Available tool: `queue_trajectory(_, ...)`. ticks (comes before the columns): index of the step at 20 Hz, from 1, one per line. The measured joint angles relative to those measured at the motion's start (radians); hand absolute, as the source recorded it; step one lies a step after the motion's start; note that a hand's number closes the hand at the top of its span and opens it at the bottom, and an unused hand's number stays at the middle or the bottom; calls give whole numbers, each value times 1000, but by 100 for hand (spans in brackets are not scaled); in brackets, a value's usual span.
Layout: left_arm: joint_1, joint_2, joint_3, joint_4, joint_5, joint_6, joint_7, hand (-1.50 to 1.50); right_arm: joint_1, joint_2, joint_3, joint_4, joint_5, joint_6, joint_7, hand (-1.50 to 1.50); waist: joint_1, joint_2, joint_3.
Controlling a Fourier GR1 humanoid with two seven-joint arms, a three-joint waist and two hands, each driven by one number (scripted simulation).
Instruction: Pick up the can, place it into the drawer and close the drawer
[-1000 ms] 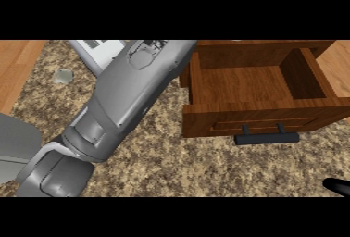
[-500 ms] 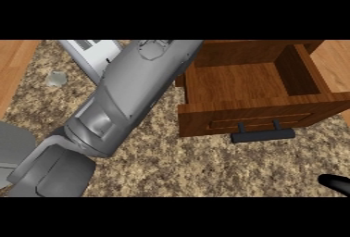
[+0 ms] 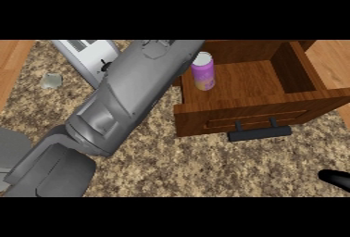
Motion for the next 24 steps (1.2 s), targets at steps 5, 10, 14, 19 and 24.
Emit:
queue_trajectory(5, -10, 0, -7, 15, 36, 25, -20, -150, -15, -29, 37, 1, 65, 24, -37, -150, -1, 3, 0)
queue_trajectory(10, -22, 0, 4, 20, 81, 28, -32, -150, -41, -71, 84, 26, 175, 46, -100, -150, 5, 5, 0)
queue_trajectory(14, -27, 0, 13, 16, 115, 32, -49, -150, -91, -111, 139, 78, 305, 47, -134, -150, 19, 6, -1)
queue_trajectory(19, -25, 0, 21, 18, 144, 32, -81, -150, -155, -141, 224, 186, 479, 24, -190, -150, 38, 5, -1)
queue_trajectory(24, -52, 0, 18, 45, 142, 40, -90, -150, -217, -137, 328, 326, 654, -28, -245, -150, 59, 3, -1)
